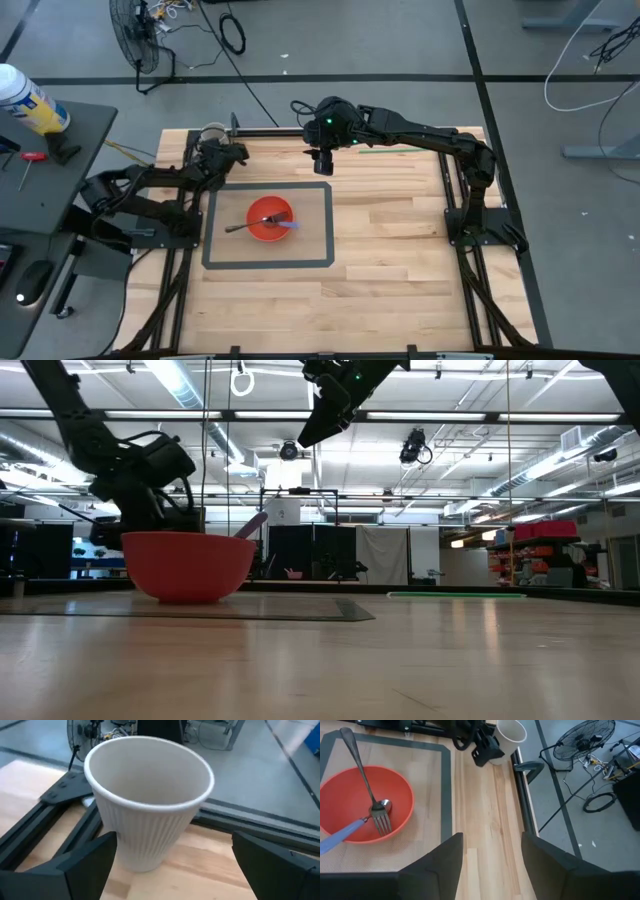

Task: Pick & Place Utensil
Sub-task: Put the gray cup on the transparent mat to the top left of the orange bowl

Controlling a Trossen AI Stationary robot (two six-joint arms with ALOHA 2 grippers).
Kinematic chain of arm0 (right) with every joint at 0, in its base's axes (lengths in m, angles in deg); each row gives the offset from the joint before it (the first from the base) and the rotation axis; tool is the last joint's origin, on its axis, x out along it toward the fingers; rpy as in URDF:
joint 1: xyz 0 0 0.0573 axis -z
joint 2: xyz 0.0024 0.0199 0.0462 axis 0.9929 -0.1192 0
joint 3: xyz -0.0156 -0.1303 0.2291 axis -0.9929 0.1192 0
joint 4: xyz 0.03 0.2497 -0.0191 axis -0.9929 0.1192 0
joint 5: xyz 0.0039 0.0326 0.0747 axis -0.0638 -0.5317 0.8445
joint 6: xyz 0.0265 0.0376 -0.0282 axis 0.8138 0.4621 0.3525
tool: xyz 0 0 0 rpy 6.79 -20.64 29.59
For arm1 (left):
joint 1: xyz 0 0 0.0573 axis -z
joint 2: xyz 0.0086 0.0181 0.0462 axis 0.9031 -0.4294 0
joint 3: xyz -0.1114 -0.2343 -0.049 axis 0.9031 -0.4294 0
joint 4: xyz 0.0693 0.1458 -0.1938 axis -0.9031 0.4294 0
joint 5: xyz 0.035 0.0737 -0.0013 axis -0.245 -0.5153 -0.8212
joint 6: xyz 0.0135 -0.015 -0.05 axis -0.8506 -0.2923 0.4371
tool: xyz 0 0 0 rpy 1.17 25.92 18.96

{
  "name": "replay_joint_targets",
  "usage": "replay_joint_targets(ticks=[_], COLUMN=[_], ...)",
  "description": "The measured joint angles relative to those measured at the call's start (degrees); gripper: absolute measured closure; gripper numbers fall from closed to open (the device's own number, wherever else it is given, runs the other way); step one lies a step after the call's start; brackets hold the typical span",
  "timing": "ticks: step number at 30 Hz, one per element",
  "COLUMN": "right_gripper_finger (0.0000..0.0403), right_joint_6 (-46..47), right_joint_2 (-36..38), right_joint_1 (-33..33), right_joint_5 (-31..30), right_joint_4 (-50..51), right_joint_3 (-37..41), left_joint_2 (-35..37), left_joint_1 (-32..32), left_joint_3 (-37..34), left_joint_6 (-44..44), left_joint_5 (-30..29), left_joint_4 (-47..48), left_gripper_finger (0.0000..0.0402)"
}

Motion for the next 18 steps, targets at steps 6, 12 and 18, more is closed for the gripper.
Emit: replay_joint_targets(ticks=[6, 12, 18], right_gripper_finger=[0.02, 0.02, 0.02], right_joint_6=[2.3, 1.3, 0.0], right_joint_2=[0.0, 0.0, 0.0], right_joint_1=[-0.3, -1.3, -2.2], right_joint_5=[0.0, 0.0, 1.5], right_joint_4=[0.2, 0.7, 0.6], right_joint_3=[0.0, 0.0, 0.0], left_joint_2=[-6.9, -8.6, -8.5], left_joint_1=[-1.6, -1.7, -2.0], left_joint_3=[5.6, 6.4, 7.3], left_joint_6=[2.0, 5.2, 5.0], left_joint_5=[0.2, -0.7, -3.1], left_joint_4=[6.3, 6.4, 6.6], left_gripper_finger=[0.0003, 0.0003, 0.0003])
